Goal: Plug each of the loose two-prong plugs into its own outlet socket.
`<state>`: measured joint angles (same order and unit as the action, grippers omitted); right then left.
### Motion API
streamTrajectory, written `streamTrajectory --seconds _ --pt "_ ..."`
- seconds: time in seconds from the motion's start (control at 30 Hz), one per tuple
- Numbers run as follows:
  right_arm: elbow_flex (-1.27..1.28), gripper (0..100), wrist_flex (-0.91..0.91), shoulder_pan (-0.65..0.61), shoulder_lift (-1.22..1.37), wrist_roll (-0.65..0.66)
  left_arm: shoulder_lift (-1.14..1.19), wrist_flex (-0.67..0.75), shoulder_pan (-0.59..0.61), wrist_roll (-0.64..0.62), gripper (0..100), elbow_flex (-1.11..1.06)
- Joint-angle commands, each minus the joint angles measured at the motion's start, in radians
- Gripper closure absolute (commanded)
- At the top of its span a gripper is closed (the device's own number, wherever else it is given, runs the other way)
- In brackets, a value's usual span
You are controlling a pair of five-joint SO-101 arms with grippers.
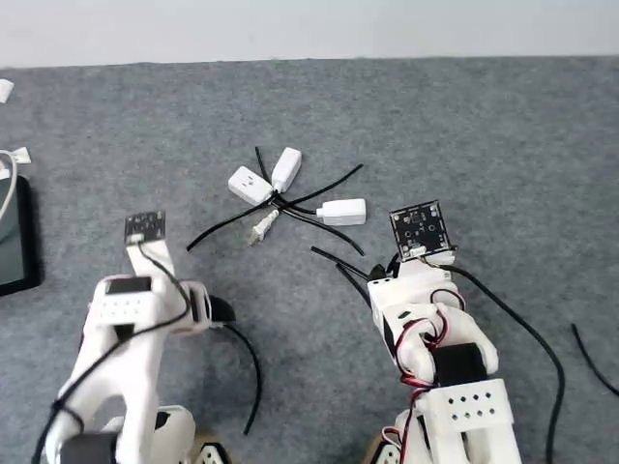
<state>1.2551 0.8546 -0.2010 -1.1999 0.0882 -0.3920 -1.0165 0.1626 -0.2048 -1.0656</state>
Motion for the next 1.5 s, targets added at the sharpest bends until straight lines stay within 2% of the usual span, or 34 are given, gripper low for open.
streamTrajectory --seconds 0.0,0.1,0.27,0.4,0.57,0.73,0.83,1.13,1.27,1.37,1.47 --pt "-0.034 99.1 -0.016 -0.004 0.002 0.018 0.137 0.026 -0.003 0.002 71 0.173" --pt "-0.034 99.1 -0.016 -0.004 0.002 0.020 0.236 0.029 -0.041 0.002 78 0.229" --pt "-0.034 99.1 -0.018 -0.004 0.002 0.020 0.341 -0.002 -0.092 0.008 100 0.302" --pt "-0.034 99.1 -0.019 -0.004 0.002 0.020 0.334 0.002 -0.144 0.008 99 0.305" --pt "-0.034 99.1 -0.019 0.001 0.002 0.020 0.233 0.000 -0.327 -0.009 99 0.308" --pt "-0.034 99.1 -0.016 0.005 0.002 0.020 0.143 -0.005 -0.520 -0.213 99 0.363" --pt "-0.035 99.1 -0.015 0.036 0.002 0.018 0.164 0.000 -0.585 -0.258 99 0.440" --pt "-0.032 99.1 0.028 0.199 0.004 0.020 0.572 0.002 -0.589 -0.308 99 0.766" --pt "-0.006 99.1 0.021 0.234 0.002 0.037 0.736 0.043 -0.519 -0.305 98 0.881" --pt "0.000 99.1 0.024 0.248 0.002 0.054 0.813 -0.014 -0.471 -0.305 90 0.960" --pt "0.000 99.1 0.024 0.249 0.002 0.055 0.838 -0.094 -0.457 -0.304 76 1.012"
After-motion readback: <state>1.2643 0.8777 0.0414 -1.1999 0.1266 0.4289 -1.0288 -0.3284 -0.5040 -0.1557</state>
